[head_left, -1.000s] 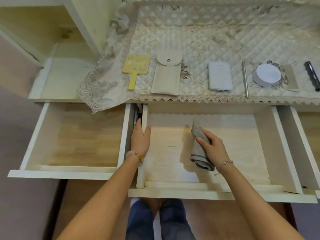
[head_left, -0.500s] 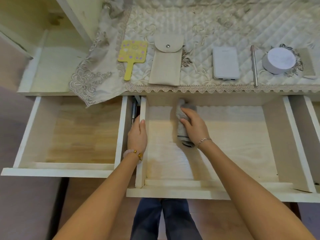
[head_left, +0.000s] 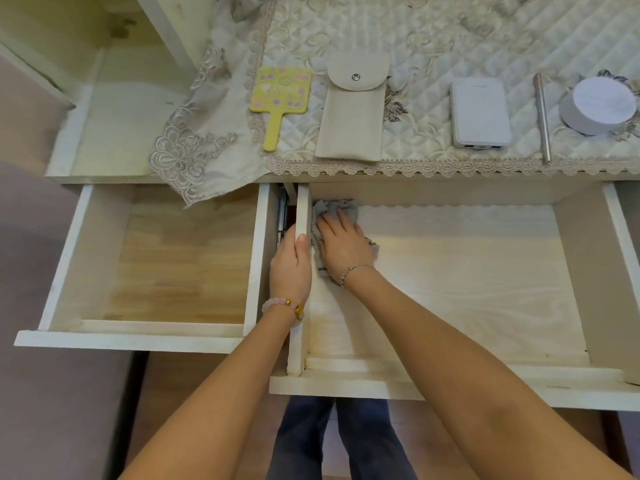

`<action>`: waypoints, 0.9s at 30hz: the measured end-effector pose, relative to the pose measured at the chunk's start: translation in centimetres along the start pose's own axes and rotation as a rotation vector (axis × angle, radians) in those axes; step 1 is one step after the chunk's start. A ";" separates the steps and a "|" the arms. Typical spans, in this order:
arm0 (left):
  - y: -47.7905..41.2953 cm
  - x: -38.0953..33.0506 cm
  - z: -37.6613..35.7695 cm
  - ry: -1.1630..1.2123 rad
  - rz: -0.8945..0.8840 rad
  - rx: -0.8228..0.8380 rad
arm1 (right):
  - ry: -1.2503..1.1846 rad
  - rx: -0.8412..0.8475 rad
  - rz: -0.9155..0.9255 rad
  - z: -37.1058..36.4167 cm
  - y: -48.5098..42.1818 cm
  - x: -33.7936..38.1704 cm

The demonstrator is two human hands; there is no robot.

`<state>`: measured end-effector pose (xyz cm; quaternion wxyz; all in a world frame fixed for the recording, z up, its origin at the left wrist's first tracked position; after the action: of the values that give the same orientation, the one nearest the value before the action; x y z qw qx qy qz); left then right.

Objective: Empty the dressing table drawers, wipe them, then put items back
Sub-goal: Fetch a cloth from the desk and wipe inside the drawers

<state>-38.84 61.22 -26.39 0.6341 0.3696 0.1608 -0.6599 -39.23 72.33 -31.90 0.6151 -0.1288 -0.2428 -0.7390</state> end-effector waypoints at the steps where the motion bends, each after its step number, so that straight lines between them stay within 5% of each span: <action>1: 0.0 0.0 0.0 -0.006 0.002 -0.001 | 0.003 0.000 -0.004 0.0 0.0 0.1; 15: 0.4 -0.2 0.2 -0.039 0.031 0.017 | 0.081 -0.081 -0.114 5.4 4.1 -11.1; 27: 0.6 -0.4 0.3 -0.062 0.045 0.022 | -0.001 -0.129 -0.522 13.7 10.4 -26.1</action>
<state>-38.38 61.24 -25.79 0.6493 0.3594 0.1254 -0.6584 -25.16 100.21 -30.91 0.3943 -0.1009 -0.2204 -0.8864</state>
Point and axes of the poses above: each hand's wrist, its own y-axis away from the middle knuckle, its own z-axis out of the back of the hand, x = y × z, the point moved 3 cm from there along -y, towards the middle knuckle, and after that the axes turned 8 degrees about -y, right-handed, at the moved point
